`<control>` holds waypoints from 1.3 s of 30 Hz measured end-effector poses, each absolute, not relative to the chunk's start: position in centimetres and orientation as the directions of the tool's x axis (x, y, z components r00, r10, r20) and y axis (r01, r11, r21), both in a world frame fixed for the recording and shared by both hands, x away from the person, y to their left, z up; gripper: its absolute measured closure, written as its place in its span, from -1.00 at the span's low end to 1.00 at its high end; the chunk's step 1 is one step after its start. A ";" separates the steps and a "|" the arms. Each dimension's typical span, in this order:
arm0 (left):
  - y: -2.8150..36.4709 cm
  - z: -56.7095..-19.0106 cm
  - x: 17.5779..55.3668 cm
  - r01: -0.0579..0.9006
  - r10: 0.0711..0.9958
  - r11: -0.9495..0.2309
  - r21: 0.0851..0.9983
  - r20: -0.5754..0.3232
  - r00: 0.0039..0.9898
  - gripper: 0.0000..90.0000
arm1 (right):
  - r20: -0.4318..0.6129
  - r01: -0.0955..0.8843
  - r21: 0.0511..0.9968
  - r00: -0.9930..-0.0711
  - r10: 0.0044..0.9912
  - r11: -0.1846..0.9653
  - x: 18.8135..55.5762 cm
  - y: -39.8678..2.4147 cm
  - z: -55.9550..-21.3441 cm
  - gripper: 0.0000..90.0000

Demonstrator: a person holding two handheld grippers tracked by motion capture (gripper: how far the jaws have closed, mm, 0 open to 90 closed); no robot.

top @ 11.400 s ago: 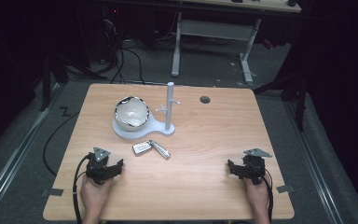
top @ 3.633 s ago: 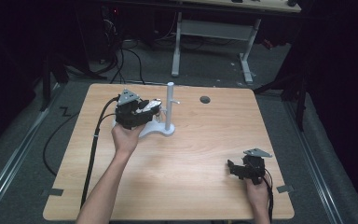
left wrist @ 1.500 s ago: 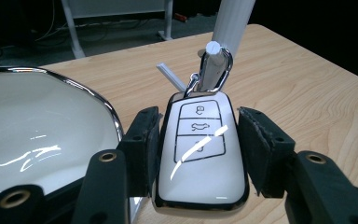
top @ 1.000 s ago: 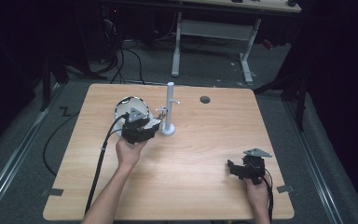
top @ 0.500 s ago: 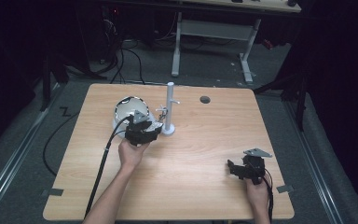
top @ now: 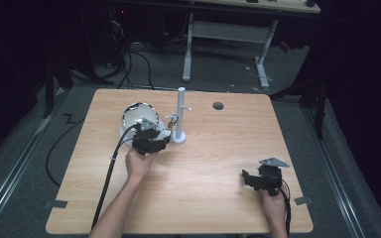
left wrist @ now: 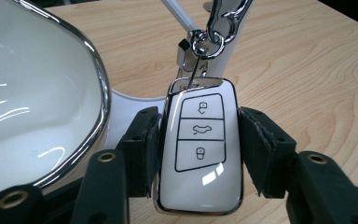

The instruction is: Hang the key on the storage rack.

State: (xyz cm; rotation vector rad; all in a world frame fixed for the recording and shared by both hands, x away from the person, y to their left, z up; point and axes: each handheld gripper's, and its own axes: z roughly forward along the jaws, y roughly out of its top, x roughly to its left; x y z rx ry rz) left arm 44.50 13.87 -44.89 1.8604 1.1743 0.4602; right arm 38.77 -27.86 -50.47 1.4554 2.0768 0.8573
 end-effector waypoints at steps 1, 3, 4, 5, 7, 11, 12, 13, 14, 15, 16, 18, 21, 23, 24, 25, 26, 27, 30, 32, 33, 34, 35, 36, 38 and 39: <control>13.8 -45.0 44.5 0.544 0.863 -0.183 0.819 -0.132 0.488 0.10 | -0.018 0.655 0.714 -0.334 0.942 0.246 38.8 -27.9 -50.5 -0.69; 13.8 -45.1 44.5 0.545 0.862 -0.187 0.818 -0.130 0.490 0.09 | -0.018 0.656 0.714 -0.334 0.943 0.246 38.8 -27.9 -50.5 -0.69; 13.8 -45.1 44.4 0.546 0.862 -0.186 0.817 -0.130 0.489 0.08 | -0.018 0.655 0.714 -0.334 0.942 0.246 38.8 -27.9 -50.5 -0.69; 13.8 -45.1 44.4 0.546 0.863 -0.186 0.817 -0.130 0.489 0.06 | -0.018 0.655 0.714 -0.334 0.943 0.246 38.8 -27.9 -50.5 -0.69; 14.0 -45.2 44.4 0.548 0.863 -0.182 0.817 -0.135 0.488 0.02 | -0.018 0.655 0.714 -0.334 0.943 0.246 38.8 -27.9 -50.5 -0.69; 14.2 -45.3 44.3 0.557 0.865 -0.182 0.811 -0.137 0.482 -0.02 | -0.017 0.656 0.714 -0.334 0.942 0.246 38.8 -27.9 -50.5 -0.69; 14.2 -45.3 44.2 0.554 0.865 -0.184 0.812 -0.135 0.484 -0.02 | -0.019 0.655 0.715 -0.335 0.942 0.247 38.8 -27.9 -50.5 -0.69; 14.2 -45.3 44.2 0.552 0.864 -0.183 0.814 -0.134 0.485 -0.02 | -0.019 0.655 0.714 -0.334 0.942 0.247 38.8 -27.9 -50.5 -0.69; 14.1 -45.2 44.1 0.550 0.863 -0.179 0.816 -0.137 0.485 -0.02 | -0.019 0.655 0.714 -0.334 0.942 0.247 38.8 -27.9 -50.5 -0.69; 14.1 -45.2 44.0 0.547 0.862 -0.178 0.818 -0.139 0.487 -0.02 | -0.019 0.655 0.714 -0.334 0.942 0.247 38.8 -27.9 -50.5 -0.69; 14.1 -45.1 43.9 0.545 0.861 -0.179 0.819 -0.138 0.489 -0.03 | -0.019 0.655 0.714 -0.334 0.942 0.247 38.8 -27.9 -50.5 -0.69; 14.2 -45.0 43.8 0.543 0.860 -0.178 0.821 -0.138 0.491 -0.03 | -0.017 0.656 0.714 -0.334 0.943 0.245 38.8 -27.9 -50.5 -0.69; 14.5 -44.6 43.6 0.540 0.859 -0.173 0.824 -0.142 0.492 -0.03 | -0.018 0.655 0.714 -0.334 0.942 0.246 38.8 -27.9 -50.5 -0.69; 14.8 -44.4 43.4 0.539 0.859 -0.161 0.827 -0.151 0.489 -0.03 | -0.019 0.655 0.714 -0.335 0.942 0.247 38.8 -27.9 -50.5 -0.69; 14.9 -44.3 43.3 0.535 0.859 -0.156 0.830 -0.153 0.488 -0.03 | -0.018 0.656 0.714 -0.334 0.943 0.246 38.8 -27.9 -50.5 -0.69; 15.0 -44.2 43.2 0.533 0.860 -0.151 0.832 -0.155 0.486 -0.03 | -0.018 0.655 0.714 -0.334 0.942 0.246 38.8 -27.9 -50.5 -0.69; 15.1 -44.1 43.1 0.532 0.861 -0.149 0.834 -0.155 0.485 -0.03 | -0.019 0.655 0.714 -0.334 0.942 0.247 38.8 -27.9 -50.5 -0.69; 15.3 -44.0 43.0 0.530 0.861 -0.149 0.835 -0.154 0.485 -0.03 | -0.018 0.655 0.714 -0.334 0.942 0.246 38.8 -27.9 -50.5 -0.69; 15.8 -43.8 42.7 0.526 0.861 -0.147 0.838 -0.153 0.484 -0.03 | -0.018 0.655 0.714 -0.334 0.942 0.246 38.8 -27.9 -50.5 -0.69; 16.0 -43.7 42.5 0.525 0.862 -0.142 0.839 -0.156 0.482 -0.03 | -0.019 0.655 0.714 -0.334 0.942 0.247 38.8 -27.9 -50.5 -0.69; 16.2 -43.6 42.4 0.525 0.863 -0.136 0.840 -0.160 0.479 -0.03 | -0.019 0.654 0.715 -0.335 0.942 0.247 38.8 -27.9 -50.5 -0.69; 16.3 -43.6 42.3 0.523 0.863 -0.131 0.842 -0.163 0.478 -0.03 | -0.018 0.656 0.714 -0.333 0.943 0.246 38.8 -27.9 -50.5 -0.69; 16.4 -43.6 42.2 0.522 0.864 -0.125 0.843 -0.167 0.476 -0.03 | -0.018 0.655 0.714 -0.334 0.942 0.246 38.8 -27.9 -50.5 -0.69; 16.5 -43.5 42.1 0.521 0.864 -0.123 0.845 -0.168 0.475 -0.03 | -0.019 0.654 0.715 -0.336 0.942 0.248 38.8 -27.9 -50.5 -0.69; 16.6 -43.5 41.9 0.523 0.865 -0.130 0.842 -0.162 0.475 -0.03 | -0.018 0.655 0.714 -0.334 0.942 0.246 38.8 -27.9 -50.5 -0.69; 16.7 -43.4 41.8 0.523 0.865 -0.132 0.842 -0.160 0.476 -0.03 | -0.018 0.655 0.714 -0.334 0.942 0.246 38.8 -27.9 -50.5 -0.69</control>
